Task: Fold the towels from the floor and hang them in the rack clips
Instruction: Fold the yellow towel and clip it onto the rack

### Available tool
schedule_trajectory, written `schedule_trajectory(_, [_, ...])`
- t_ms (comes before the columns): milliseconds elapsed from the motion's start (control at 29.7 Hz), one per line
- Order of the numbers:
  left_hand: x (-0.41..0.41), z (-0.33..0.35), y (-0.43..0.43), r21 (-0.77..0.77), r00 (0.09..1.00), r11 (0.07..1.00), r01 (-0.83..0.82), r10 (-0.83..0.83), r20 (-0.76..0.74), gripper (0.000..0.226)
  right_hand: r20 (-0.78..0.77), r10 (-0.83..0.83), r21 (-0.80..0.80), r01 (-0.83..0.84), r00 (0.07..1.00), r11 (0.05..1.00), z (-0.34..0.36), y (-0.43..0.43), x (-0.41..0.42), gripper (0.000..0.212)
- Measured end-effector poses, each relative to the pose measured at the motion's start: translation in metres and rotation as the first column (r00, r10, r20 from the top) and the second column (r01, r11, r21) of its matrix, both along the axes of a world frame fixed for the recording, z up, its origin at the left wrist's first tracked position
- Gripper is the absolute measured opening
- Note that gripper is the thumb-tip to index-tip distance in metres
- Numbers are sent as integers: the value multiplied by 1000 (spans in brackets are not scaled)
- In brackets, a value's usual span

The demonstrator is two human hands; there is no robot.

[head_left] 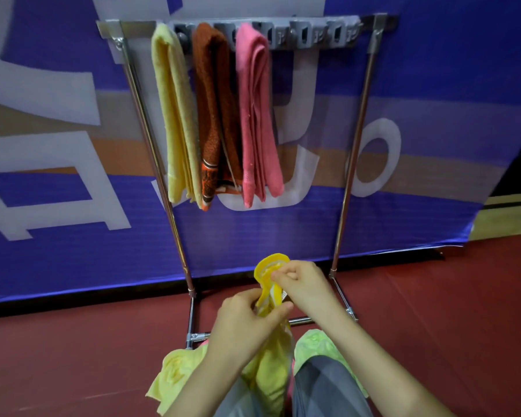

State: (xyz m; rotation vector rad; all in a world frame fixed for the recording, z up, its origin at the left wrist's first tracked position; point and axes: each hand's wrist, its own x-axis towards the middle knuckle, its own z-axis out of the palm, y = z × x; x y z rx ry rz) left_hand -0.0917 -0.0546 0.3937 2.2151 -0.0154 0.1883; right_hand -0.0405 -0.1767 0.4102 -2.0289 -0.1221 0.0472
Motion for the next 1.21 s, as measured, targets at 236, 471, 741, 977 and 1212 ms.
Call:
schedule_trajectory(236, [-7,4,5,85,997,994,65,-68,31,35,20,12,-22,-11,1000,1000,2,2,-7,20])
schedule_trajectory(471, [-8,5,20,-23,970,970,241,-242,-8,24,-2,106,-17,-106,994,994,1,-6,-13,27])
schedule_trajectory(741, [-4,27,43,-23,927,927,375,-374,38,18,-84,448,54,-445,890,894,1,-35,-21,18])
schedule_trajectory(977, [1,41,61,294,920,888,353,-386,61,20,-205,421,-98,-446,884,889,-16,-70,-9,22])
schedule_trajectory(1212, [17,68,64,868,904,484,106,-411,119,27,177,317,-304,-255,932,918,7,-86,15,21])
